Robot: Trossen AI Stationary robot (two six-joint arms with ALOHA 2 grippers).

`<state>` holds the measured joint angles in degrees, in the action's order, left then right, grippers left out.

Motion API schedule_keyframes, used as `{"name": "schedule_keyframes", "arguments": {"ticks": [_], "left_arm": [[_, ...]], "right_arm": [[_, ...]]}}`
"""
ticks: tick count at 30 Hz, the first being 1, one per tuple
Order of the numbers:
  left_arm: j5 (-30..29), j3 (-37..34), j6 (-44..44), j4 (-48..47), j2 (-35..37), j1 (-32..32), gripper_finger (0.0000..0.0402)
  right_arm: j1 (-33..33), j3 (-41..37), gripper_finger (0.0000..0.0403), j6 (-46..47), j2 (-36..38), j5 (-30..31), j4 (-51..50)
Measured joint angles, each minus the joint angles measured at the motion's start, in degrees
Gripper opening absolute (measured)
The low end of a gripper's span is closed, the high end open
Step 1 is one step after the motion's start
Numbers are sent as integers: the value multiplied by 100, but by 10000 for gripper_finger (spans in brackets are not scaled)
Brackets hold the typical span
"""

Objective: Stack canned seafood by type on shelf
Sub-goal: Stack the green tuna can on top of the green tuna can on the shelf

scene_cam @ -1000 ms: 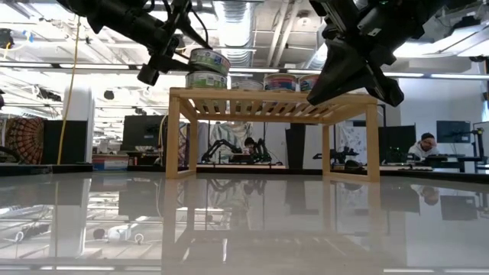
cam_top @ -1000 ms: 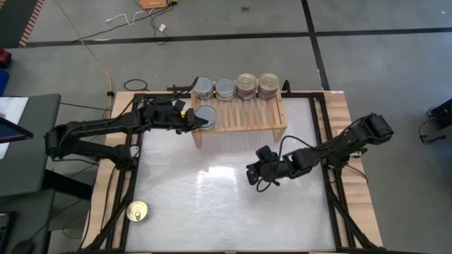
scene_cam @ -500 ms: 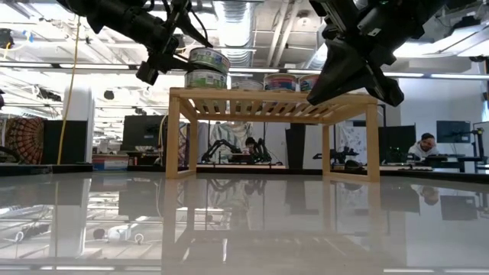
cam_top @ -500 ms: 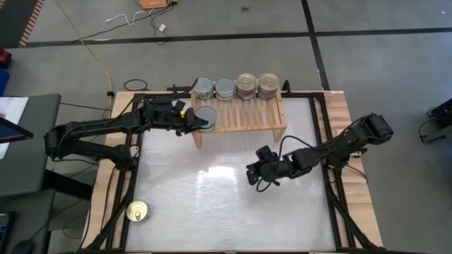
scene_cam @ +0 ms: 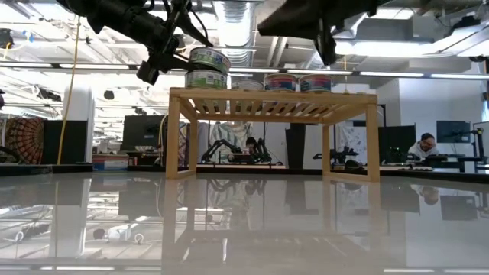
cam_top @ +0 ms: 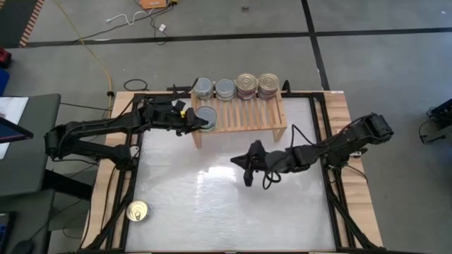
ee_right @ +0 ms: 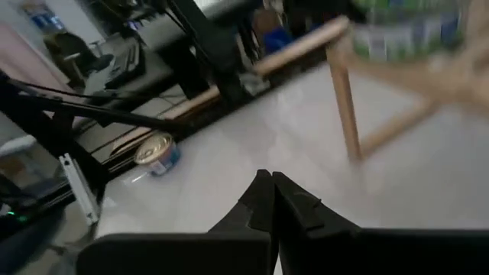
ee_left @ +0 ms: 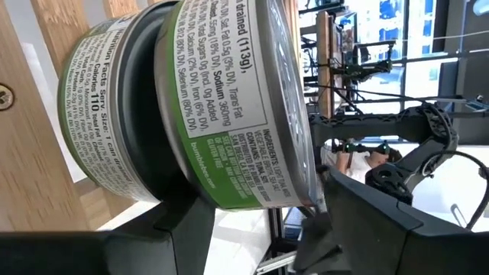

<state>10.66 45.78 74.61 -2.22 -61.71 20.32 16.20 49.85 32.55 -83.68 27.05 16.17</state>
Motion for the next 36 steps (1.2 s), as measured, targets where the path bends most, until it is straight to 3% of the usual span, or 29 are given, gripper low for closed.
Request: {"name": "schedule_keyframes", "arguments": {"ticks": [5,8,11,16,22,27,36], "left_arm": [[2,0,-125,7,0,2,231],[2,-2,-207,23,0,7,231],[4,-2,-333,35,-2,89,231],[-6,-4,-358,27,-4,298,231],[-7,-4,-395,10,-4,463,231],[-5,-4,-410,7,-4,509,231],[-7,-4,-498,2,-2,514,231]], "right_arm": [[-315,0,25,-1069,-62,-1,412],[-534,18,25,-1298,-385,-369,937],[-649,368,25,-1396,-956,-767,1216],[-651,1177,25,-1964,-1672,-898,1091],[-777,1829,25,-2682,-1872,-847,518],[-1085,1973,25,-2705,-1873,-163,254],[-1275,2749,25,-3297,-2598,-344,177]]}}
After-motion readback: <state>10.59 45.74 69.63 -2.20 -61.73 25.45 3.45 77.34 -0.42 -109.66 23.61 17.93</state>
